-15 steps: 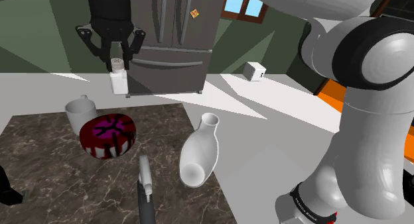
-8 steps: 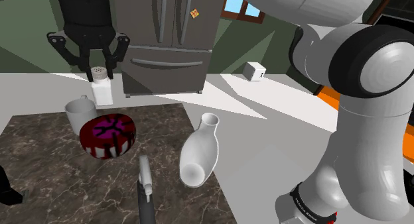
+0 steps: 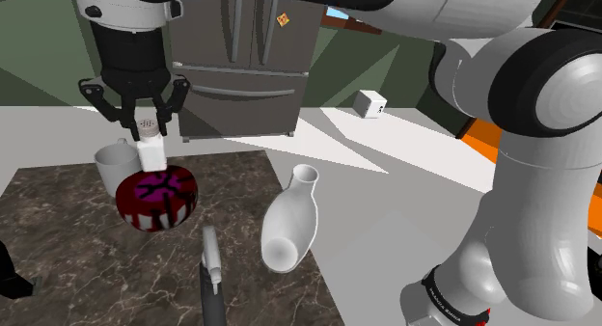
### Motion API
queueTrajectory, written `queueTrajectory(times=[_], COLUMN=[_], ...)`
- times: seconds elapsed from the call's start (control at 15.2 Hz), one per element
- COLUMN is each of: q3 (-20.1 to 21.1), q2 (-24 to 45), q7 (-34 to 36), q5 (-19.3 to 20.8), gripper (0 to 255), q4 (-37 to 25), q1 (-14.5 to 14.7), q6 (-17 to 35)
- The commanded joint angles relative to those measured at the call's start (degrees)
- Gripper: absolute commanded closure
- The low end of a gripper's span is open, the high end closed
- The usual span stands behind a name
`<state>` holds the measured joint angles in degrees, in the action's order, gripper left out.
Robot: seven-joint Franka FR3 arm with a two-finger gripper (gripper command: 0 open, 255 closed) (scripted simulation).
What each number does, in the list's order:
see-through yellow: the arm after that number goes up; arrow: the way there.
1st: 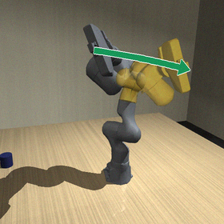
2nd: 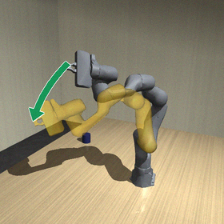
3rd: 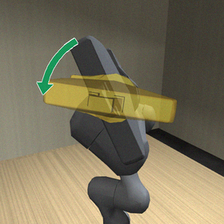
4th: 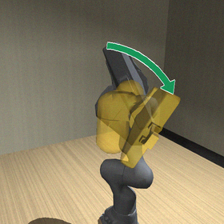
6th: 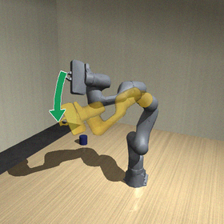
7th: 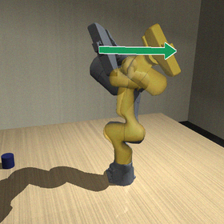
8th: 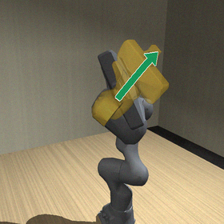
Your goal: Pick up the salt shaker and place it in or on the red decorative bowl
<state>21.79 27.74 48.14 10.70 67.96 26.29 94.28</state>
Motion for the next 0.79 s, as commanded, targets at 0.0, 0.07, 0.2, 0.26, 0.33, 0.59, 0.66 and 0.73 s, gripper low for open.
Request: queueTrajectory(times=[0.0, 0.07, 0.2, 0.26, 0.33, 0.59, 0.66, 0.73], q3=[0.0, 0.0, 0.0, 0.0, 0.0, -0.1, -0.1, -0.1], q2=[-0.4, -0.5, -0.7, -0.8, -0.8, -0.8, -0.8, -0.8], q7=[0.1, 0.1, 0.2, 0.3, 0.3, 0.5, 0.5, 0.5], q5=[-0.1, -0.1, -0.2, -0.2, -0.2, -0.1, -0.1, -0.1], gripper=[255, 255, 255, 255, 255, 255, 255, 255], q4=[2.2, 3.2, 5.0, 5.9, 6.8, 9.5, 9.5, 9.5], q1=[-0.3, -0.4, -0.7, -0.8, -0.9, -1.1, -1.1, -1.1], q6=[1.9, 2.7, 4.3, 5.1, 5.9, 8.6, 8.6, 8.6])
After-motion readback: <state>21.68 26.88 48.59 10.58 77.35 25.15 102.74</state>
